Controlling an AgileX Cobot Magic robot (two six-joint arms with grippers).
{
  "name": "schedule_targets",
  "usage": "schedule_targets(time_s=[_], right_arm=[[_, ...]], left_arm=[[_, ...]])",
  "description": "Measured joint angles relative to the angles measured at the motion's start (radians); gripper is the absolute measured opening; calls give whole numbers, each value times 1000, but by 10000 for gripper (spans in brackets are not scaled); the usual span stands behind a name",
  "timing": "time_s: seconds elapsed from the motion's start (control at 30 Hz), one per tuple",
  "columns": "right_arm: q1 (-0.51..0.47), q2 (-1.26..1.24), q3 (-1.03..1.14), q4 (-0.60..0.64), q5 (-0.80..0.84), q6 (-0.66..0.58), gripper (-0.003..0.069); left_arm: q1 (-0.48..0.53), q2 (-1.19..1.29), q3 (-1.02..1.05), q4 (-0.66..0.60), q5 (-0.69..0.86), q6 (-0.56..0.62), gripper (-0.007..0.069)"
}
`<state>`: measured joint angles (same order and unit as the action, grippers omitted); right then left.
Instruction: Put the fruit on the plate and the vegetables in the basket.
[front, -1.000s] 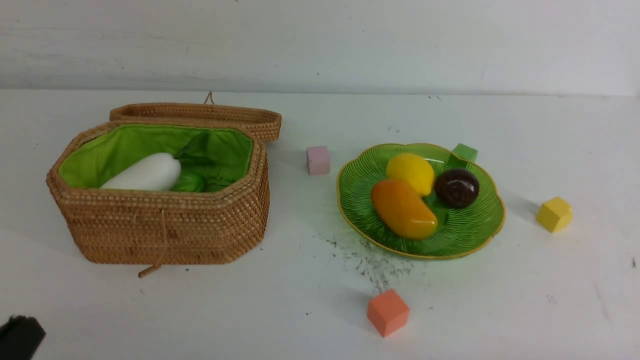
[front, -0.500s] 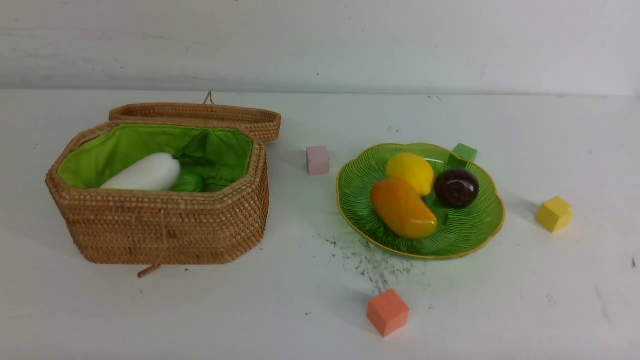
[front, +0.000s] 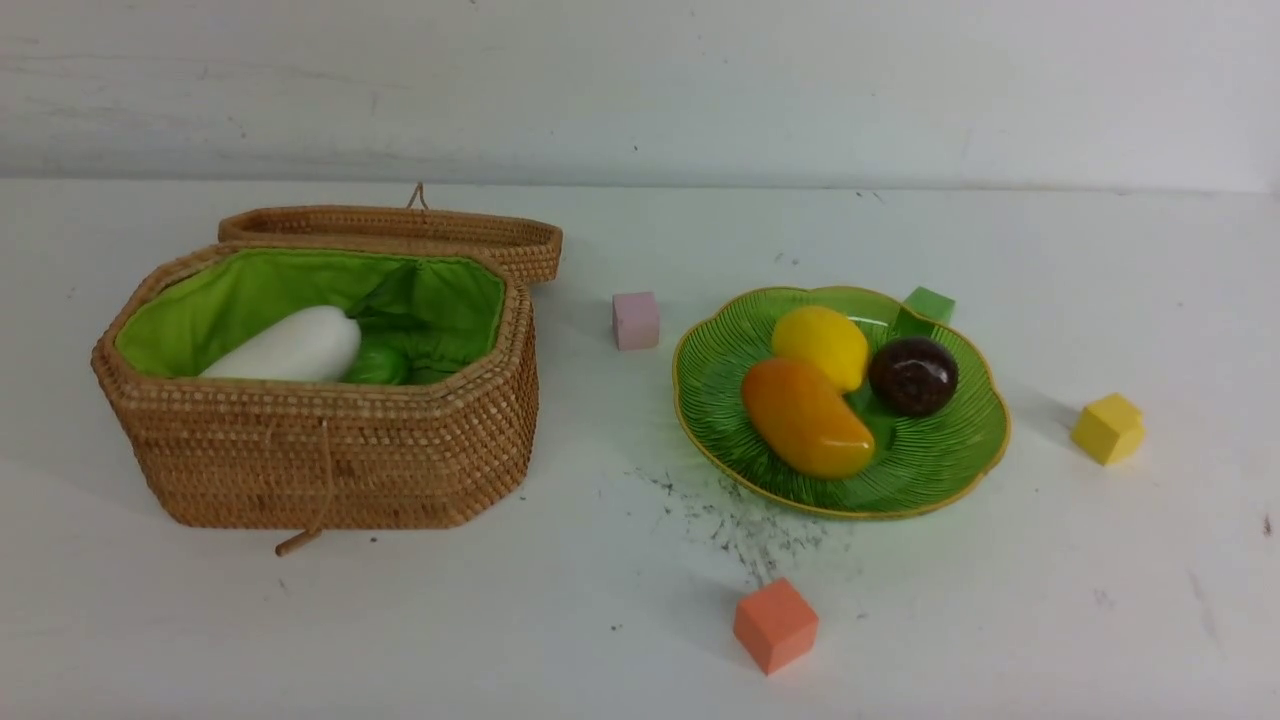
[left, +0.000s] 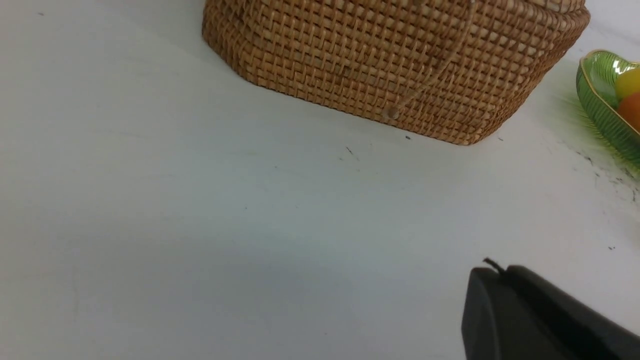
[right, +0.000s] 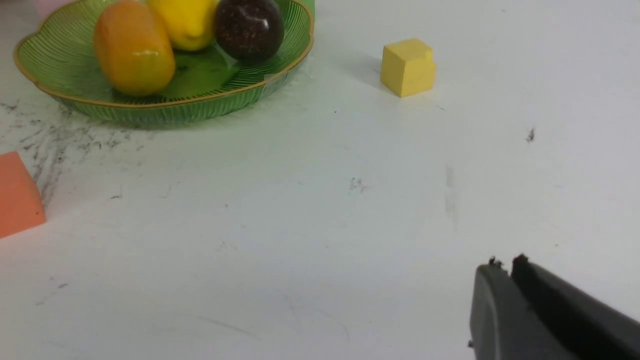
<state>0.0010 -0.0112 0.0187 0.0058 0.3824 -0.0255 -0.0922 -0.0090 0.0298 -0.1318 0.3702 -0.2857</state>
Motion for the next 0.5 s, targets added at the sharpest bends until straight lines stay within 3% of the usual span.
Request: schedule_targets(time_s=[0.5], right_arm=[[0, 0, 0, 0, 0, 0, 73]], left_arm=[[0, 0, 0, 0, 0, -2, -13]])
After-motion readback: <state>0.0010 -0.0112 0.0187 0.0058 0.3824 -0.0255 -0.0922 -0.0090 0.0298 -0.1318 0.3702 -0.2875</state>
